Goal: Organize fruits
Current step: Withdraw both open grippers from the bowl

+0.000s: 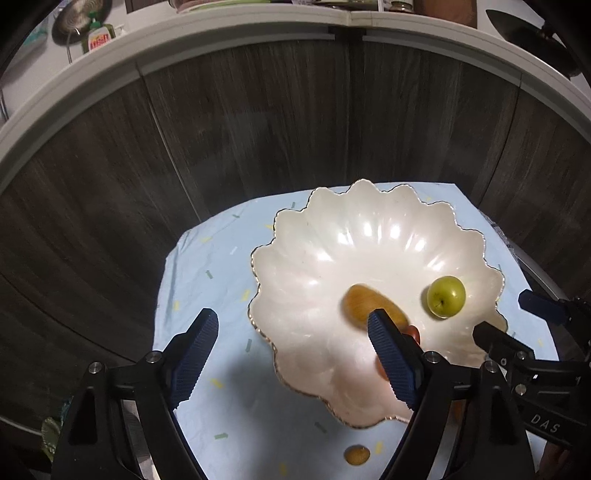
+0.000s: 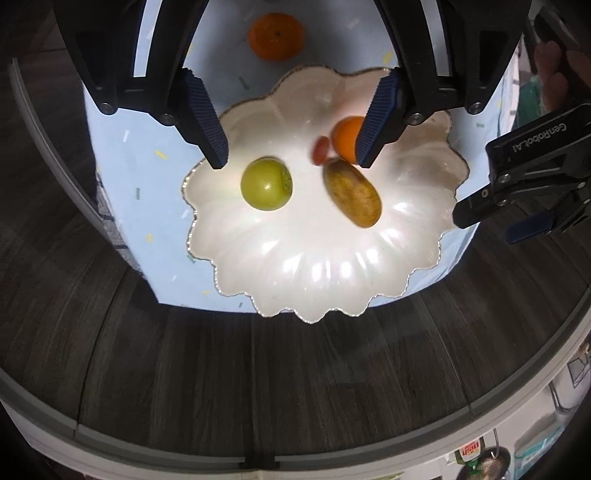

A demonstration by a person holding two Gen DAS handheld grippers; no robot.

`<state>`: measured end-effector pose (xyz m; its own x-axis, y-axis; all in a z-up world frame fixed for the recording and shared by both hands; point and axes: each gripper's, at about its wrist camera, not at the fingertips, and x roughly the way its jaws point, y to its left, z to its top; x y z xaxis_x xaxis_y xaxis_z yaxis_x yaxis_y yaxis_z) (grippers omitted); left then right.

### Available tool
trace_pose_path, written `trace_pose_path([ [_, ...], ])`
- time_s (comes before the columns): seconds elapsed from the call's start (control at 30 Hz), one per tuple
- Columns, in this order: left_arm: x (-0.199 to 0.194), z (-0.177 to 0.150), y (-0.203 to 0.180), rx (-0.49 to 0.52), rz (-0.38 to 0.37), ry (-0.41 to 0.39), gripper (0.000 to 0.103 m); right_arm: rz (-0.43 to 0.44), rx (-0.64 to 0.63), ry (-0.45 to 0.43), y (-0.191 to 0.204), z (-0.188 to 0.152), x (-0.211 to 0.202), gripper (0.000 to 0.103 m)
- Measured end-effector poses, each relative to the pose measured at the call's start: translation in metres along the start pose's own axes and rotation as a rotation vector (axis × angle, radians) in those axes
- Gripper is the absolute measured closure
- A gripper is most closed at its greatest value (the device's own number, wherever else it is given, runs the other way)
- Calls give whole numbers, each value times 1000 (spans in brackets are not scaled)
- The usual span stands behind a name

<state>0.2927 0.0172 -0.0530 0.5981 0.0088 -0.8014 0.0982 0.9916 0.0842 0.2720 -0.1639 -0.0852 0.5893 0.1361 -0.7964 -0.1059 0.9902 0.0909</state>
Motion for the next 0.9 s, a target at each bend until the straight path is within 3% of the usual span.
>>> trace_pose_path([
  [0.23, -27, -4, -7, 4, -6, -26, 14, -10, 2, -37, -4, -3, -24, 29],
  [0.9, -86, -24, -24, -12, -38, -71, 14, -32, 19, -126, -13, -16, -79, 29],
])
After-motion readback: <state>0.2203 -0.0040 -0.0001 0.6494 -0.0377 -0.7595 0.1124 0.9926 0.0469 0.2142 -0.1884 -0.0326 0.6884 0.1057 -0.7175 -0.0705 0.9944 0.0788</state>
